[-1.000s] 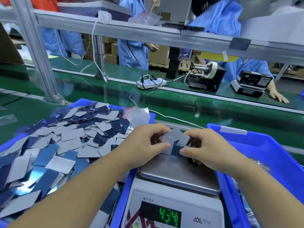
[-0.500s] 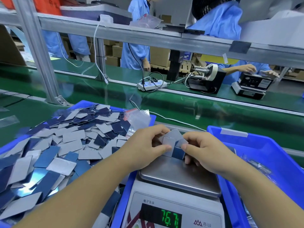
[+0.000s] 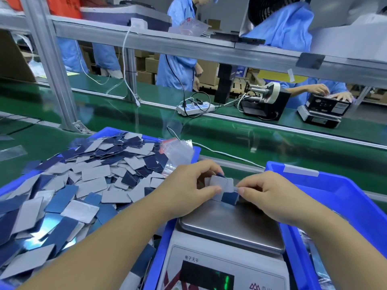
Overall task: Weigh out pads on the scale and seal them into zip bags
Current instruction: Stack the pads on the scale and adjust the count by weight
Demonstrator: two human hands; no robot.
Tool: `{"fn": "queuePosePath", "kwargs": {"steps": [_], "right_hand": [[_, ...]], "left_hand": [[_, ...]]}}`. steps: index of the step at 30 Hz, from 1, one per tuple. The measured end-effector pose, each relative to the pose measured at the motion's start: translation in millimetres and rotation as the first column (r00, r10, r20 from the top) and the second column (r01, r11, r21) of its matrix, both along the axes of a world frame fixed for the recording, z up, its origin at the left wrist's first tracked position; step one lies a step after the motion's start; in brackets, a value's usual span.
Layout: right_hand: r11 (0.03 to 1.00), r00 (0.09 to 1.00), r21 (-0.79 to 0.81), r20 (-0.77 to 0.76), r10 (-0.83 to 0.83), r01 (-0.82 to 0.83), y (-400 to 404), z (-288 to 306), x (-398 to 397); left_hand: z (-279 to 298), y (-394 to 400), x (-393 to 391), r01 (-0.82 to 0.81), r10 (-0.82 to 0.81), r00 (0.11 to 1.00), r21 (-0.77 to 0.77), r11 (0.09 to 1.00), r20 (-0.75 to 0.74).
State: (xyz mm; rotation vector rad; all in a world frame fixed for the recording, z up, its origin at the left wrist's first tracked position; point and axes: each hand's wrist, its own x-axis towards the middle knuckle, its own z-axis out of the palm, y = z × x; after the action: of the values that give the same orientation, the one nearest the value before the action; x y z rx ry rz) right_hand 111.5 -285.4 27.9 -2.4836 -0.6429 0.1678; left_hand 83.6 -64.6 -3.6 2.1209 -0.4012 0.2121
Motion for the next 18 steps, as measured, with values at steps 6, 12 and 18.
{"fn": "queuePosePath", "kwargs": {"steps": [6, 12, 18], "right_hand": [[0.999, 0.997, 0.049, 0.073, -0.023, 0.019, 4, -2, -2], [0.966, 0.953, 0.229, 0.301, 0.046, -0.119, 15, -7, -9], [0.958, 0.943, 0.261, 0.332, 0.027, -0.12, 12, -6, -6]], "left_hand": [[-1, 1, -1, 0.006, -0.006, 1.0, 0.024, 1.0, 0.007], [-2, 0, 1, 0.003, -0.005, 0.999, 0.042, 0.999, 0.049], [-3, -1, 2, 0.031, -0.031, 0.992, -0.001, 1.0, 0.123]]}}
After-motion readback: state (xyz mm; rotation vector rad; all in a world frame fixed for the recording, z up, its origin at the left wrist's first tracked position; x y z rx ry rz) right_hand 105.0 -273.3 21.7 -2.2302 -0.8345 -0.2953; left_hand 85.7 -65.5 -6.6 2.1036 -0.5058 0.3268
